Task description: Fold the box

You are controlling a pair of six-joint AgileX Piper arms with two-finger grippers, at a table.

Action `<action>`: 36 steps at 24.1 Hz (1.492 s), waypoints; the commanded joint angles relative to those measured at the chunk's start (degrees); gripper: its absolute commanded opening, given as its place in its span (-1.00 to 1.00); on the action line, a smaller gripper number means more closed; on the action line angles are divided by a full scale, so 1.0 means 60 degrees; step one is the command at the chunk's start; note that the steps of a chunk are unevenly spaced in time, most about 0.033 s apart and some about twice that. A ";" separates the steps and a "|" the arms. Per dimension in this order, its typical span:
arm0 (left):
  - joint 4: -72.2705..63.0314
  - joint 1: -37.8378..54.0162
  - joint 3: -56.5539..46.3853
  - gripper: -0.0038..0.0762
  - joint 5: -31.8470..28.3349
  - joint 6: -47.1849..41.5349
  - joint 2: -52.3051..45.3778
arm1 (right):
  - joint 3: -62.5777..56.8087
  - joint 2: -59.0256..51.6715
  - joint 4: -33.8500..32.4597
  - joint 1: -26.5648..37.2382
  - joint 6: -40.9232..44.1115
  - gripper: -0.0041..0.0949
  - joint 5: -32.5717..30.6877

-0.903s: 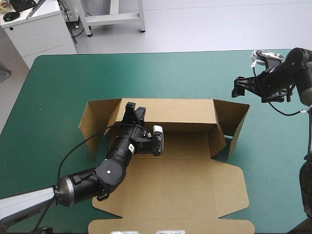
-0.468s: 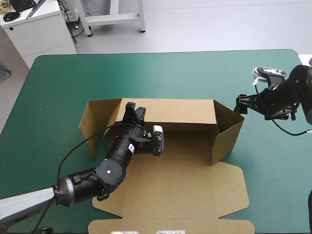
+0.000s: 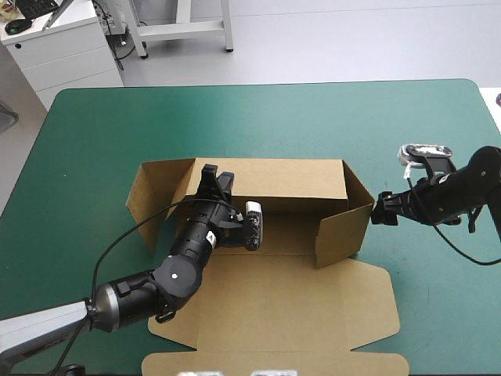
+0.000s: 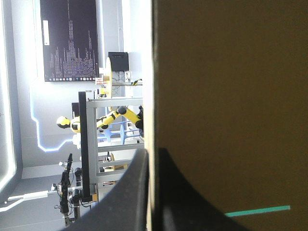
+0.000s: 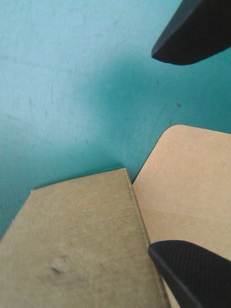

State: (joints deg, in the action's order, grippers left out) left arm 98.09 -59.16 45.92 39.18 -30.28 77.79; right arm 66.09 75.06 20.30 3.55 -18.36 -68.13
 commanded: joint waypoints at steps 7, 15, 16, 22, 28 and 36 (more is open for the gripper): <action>0.0857 -0.0067 0.0188 -0.93 0.0391 -0.0063 -0.0298 | -0.0528 -0.0470 0.2601 0.0052 -0.4357 0.90 0.0855; 0.0857 -0.0067 0.0188 -0.93 0.0377 -0.0063 -0.0298 | -0.0528 -0.0470 0.3875 0.0052 -0.4679 0.90 -0.0109; 0.0857 -0.0067 0.0188 -0.93 0.0377 -0.0063 -0.0298 | -0.0528 -0.0470 0.4200 0.0052 -0.4757 0.90 -0.0327; 0.0857 -0.0067 0.0188 -0.93 0.0377 -0.0124 -0.0298 | -0.0511 -0.0483 0.5804 -0.0811 -0.4830 0.90 -0.0605; 0.0857 -0.0067 0.0188 -0.93 0.0377 -0.0124 -0.0298 | 0.0138 -0.0708 0.7150 -0.1003 -0.4617 0.90 -0.0605; 0.0857 -0.0067 0.0188 -0.93 0.0295 -0.0124 -0.0298 | 0.2580 -0.0998 0.5651 -0.1003 -0.2008 0.90 0.0355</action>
State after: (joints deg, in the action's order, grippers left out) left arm 97.53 -59.16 45.87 40.08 -30.45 77.79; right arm 76.26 70.48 56.47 -2.32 -37.57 -70.07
